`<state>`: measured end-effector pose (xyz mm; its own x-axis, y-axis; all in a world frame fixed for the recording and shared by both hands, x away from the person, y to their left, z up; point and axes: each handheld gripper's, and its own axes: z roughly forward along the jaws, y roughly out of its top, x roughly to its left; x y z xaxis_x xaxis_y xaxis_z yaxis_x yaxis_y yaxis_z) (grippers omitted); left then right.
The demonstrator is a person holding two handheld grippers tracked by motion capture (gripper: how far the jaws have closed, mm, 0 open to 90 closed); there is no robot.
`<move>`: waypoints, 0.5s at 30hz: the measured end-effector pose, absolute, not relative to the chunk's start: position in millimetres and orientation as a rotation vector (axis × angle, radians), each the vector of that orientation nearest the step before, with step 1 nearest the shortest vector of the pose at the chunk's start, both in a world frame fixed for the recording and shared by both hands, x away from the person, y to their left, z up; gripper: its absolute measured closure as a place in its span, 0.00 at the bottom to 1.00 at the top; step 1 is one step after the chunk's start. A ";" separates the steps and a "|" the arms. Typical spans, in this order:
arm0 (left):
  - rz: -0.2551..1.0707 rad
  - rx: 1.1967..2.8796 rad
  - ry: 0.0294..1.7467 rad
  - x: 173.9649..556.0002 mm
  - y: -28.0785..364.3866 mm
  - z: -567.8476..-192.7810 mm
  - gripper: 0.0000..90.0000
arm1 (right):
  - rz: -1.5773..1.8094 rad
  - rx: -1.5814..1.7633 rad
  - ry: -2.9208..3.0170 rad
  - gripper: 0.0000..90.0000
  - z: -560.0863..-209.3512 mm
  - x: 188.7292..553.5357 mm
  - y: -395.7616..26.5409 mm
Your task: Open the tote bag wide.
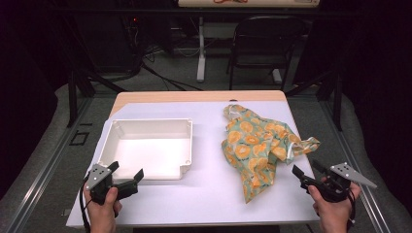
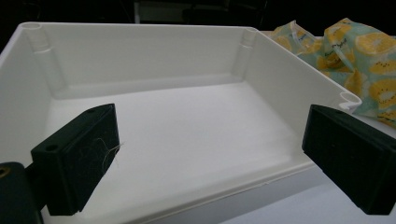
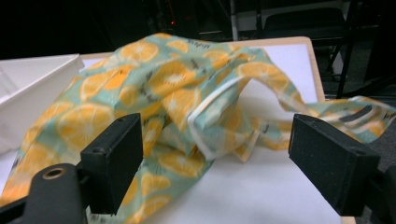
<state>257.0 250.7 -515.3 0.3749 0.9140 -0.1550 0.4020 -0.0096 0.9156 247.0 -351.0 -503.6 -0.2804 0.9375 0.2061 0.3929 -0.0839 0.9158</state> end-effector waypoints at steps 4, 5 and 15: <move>0.621 1.624 1.196 258.2 244.3 -515.6 0.05 | 1.363 1.449 1.659 0.19 -497.9 255.7 -349.7; 0.630 1.636 1.192 258.3 242.9 -515.4 0.05 | 1.365 1.456 1.655 0.19 -495.7 258.8 -348.2; 0.636 1.638 1.205 259.2 244.2 -514.5 0.06 | 1.322 1.493 1.693 0.14 -484.5 309.8 -340.2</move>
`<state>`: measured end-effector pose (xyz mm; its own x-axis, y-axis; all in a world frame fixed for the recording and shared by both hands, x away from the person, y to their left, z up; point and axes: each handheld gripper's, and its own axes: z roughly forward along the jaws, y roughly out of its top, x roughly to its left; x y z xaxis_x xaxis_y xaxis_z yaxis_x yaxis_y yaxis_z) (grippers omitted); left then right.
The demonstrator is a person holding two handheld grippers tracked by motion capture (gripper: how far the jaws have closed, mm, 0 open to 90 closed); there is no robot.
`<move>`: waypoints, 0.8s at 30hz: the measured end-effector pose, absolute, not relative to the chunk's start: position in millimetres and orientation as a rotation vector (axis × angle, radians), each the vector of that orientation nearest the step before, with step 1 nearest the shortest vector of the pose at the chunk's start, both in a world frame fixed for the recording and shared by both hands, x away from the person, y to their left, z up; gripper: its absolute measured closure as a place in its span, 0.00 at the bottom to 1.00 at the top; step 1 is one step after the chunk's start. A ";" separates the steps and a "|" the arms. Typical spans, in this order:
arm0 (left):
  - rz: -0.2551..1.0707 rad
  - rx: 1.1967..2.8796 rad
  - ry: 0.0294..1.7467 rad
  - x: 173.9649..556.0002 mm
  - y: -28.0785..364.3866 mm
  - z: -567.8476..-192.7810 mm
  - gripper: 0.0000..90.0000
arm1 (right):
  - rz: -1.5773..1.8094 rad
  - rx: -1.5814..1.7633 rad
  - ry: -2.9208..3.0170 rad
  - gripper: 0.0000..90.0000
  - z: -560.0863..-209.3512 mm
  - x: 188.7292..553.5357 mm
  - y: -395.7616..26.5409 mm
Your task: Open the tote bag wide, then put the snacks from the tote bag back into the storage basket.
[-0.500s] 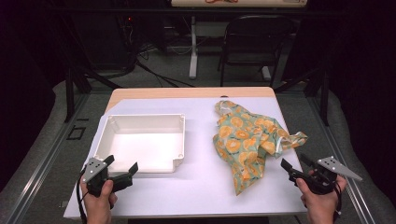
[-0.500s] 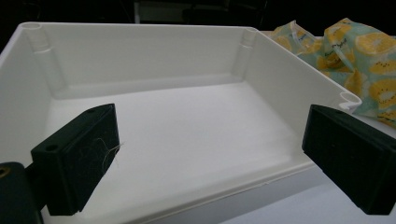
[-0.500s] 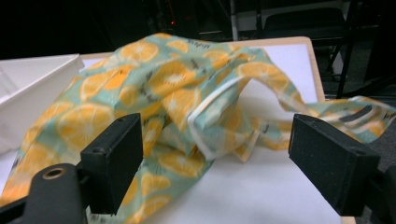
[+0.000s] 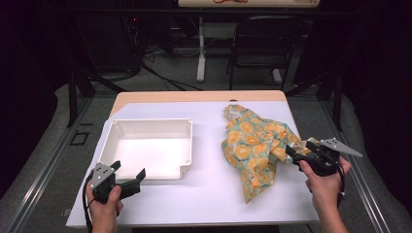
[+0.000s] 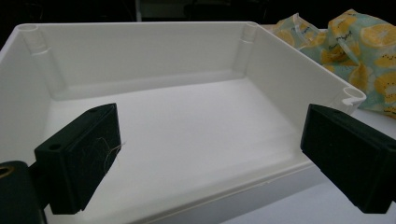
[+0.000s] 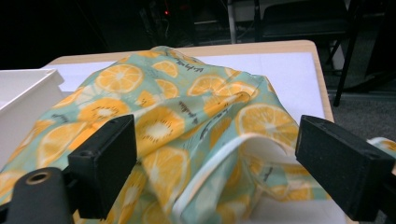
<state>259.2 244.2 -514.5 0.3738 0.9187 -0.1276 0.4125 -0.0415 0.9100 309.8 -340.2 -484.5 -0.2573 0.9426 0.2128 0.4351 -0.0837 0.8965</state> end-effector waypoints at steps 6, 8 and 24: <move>0.628 1.655 1.196 260.0 239.6 -516.1 0.06 | 1.281 1.573 1.741 0.05 -494.3 343.6 -334.3; 0.629 1.663 1.194 259.9 238.4 -516.4 0.06 | 1.283 1.596 1.728 0.04 -496.7 346.6 -332.8; 0.619 1.687 1.176 259.6 233.7 -517.8 0.07 | 1.290 1.658 1.822 0.46 -524.3 355.5 -325.4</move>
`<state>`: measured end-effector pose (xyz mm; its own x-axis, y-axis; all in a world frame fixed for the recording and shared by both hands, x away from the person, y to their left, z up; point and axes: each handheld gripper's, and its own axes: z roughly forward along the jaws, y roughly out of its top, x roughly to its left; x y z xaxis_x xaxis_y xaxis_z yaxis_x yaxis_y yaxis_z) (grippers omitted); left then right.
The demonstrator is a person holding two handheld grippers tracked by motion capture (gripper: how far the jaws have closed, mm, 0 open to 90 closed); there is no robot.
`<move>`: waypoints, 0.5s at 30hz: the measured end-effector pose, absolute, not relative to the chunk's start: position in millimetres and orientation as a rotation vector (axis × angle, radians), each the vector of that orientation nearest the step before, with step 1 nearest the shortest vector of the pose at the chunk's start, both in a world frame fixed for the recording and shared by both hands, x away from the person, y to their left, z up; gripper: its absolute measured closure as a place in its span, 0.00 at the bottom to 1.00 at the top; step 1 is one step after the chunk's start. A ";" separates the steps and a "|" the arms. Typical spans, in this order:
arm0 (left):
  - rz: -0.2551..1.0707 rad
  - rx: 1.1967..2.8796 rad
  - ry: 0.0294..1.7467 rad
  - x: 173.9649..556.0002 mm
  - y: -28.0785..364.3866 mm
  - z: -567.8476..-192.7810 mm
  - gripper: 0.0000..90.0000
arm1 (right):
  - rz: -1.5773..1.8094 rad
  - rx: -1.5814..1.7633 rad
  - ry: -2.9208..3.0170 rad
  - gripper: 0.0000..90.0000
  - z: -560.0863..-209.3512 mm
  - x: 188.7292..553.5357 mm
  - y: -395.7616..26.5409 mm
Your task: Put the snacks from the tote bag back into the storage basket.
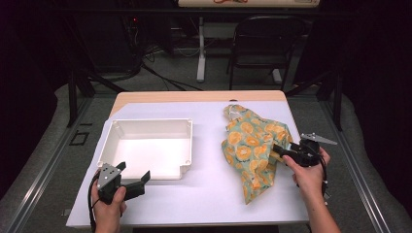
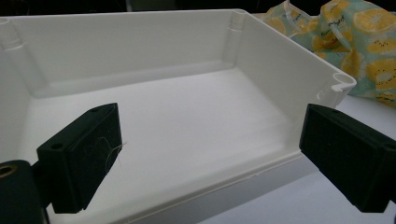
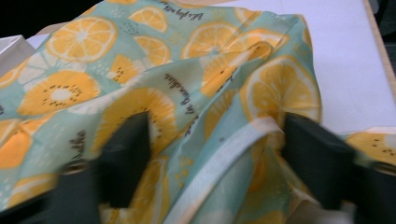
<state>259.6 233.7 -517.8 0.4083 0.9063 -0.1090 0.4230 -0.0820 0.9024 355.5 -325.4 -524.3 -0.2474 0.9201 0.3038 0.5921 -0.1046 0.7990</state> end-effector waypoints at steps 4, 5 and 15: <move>0.620 1.694 1.172 259.6 231.8 -517.5 0.07 | 1.322 1.640 1.841 0.72 -524.4 353.2 -325.8; 0.617 1.691 1.170 259.6 231.0 -517.5 0.07 | 1.324 1.634 1.853 0.78 -523.9 352.6 -326.7; 0.588 1.698 1.135 266.2 212.7 -511.7 0.09 | 1.400 1.479 1.852 1.00 -508.9 338.9 -320.0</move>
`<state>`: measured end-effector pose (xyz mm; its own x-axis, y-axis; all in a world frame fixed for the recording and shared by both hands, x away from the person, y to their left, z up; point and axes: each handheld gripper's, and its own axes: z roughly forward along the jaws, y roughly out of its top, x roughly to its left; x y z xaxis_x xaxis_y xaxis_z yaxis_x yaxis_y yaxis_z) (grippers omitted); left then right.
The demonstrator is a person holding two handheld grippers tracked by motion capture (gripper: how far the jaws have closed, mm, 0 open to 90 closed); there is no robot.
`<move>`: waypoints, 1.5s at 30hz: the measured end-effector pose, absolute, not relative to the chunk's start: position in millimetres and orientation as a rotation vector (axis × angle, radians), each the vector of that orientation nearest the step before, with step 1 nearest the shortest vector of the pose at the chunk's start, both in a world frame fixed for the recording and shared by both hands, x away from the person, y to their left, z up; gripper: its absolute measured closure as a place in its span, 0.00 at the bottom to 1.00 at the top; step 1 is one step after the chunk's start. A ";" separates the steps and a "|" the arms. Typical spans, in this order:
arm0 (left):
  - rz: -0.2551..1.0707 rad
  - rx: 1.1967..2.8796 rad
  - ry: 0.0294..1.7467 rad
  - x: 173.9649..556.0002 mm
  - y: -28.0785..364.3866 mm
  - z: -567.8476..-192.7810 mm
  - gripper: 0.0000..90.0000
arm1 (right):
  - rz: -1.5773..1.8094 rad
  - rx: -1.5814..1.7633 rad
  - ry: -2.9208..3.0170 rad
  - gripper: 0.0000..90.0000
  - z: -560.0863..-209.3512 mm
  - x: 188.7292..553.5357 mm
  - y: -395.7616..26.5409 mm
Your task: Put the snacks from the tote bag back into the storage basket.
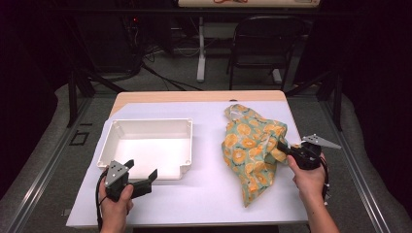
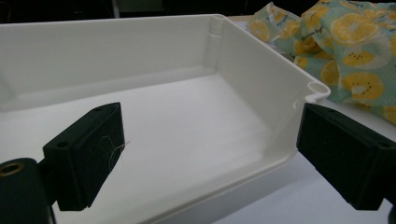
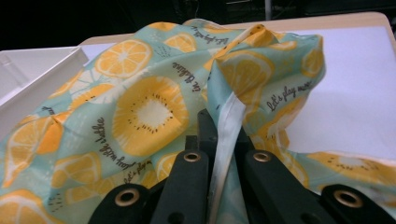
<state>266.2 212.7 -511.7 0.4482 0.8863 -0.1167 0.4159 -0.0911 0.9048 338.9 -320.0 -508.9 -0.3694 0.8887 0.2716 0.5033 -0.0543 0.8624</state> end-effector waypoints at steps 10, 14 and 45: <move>0.576 1.744 1.067 279.1 177.3 -502.8 0.11 | 1.390 1.349 1.904 0.99 -504.9 328.5 -307.5; 0.566 1.746 1.042 284.2 164.6 -498.9 0.11 | 1.382 1.369 1.922 0.99 -508.7 323.4 -308.0; 0.535 1.758 0.988 296.5 136.4 -492.5 0.12 | 1.308 1.589 1.838 0.62 -491.2 359.5 -316.4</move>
<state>296.5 136.4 -492.5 0.5667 0.8191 -0.0893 0.3727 -0.1582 0.9144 359.5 -316.4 -491.2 -0.2886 0.9163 0.2778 0.5629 -0.0723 0.8234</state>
